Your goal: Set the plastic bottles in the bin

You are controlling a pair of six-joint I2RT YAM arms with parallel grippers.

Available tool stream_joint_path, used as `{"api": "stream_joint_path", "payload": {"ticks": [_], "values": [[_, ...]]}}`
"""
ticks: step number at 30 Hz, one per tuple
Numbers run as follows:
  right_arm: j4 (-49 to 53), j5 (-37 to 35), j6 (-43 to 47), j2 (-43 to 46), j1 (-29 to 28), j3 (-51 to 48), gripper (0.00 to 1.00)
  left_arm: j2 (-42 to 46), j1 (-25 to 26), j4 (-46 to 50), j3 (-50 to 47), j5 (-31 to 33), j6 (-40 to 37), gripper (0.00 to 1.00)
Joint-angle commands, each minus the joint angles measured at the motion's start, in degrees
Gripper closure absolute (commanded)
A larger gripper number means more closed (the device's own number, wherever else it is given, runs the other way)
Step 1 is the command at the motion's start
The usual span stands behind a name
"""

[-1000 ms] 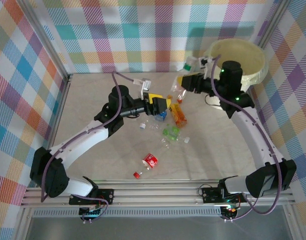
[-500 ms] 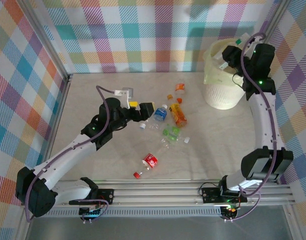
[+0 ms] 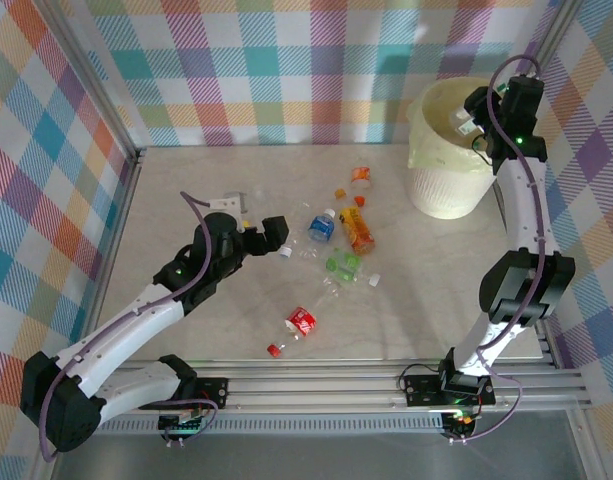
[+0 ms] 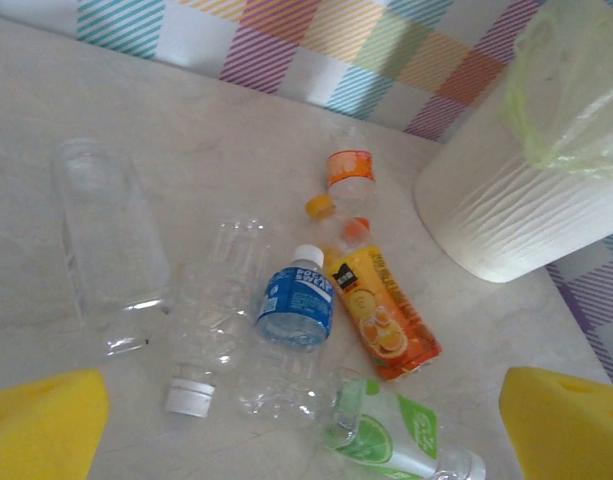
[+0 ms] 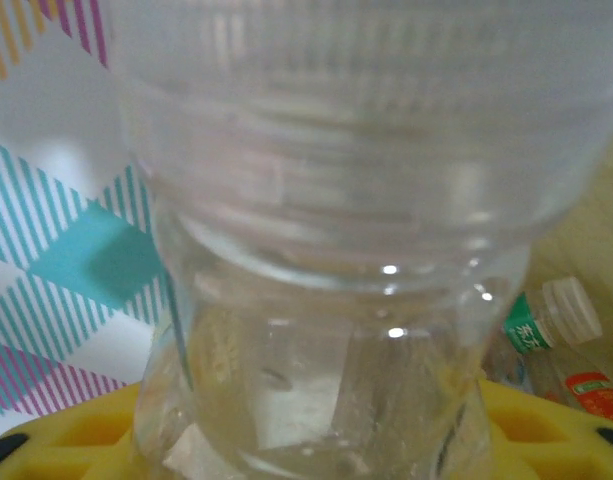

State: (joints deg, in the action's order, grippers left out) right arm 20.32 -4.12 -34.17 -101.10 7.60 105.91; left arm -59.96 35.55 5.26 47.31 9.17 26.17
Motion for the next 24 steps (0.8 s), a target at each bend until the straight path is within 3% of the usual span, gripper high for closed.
{"api": "stream_joint_path", "payload": {"ticks": [1, 9, 13, 24], "values": [[5.2, -1.1, 1.0, -1.1, 0.3, 3.6, 0.4, 0.5, 0.2, 1.1, -0.7, 2.8, 0.9, 0.0], [6.3, -2.0, 1.3, -0.7, 0.3, 3.0, 0.28, -0.8, 0.2, 3.5, 0.2, 4.9, 1.0, 0.0], [5.9, -5.7, 1.7, 1.1, 0.2, 1.0, 0.14, -1.7, 0.2, 4.6, 1.1, 6.1, 1.0, 0.0], [1.7, -8.4, 6.4, 6.5, 0.3, -4.2, 0.09, -5.0, -0.1, 8.4, 2.9, 12.3, 4.3, 0.0]]}}
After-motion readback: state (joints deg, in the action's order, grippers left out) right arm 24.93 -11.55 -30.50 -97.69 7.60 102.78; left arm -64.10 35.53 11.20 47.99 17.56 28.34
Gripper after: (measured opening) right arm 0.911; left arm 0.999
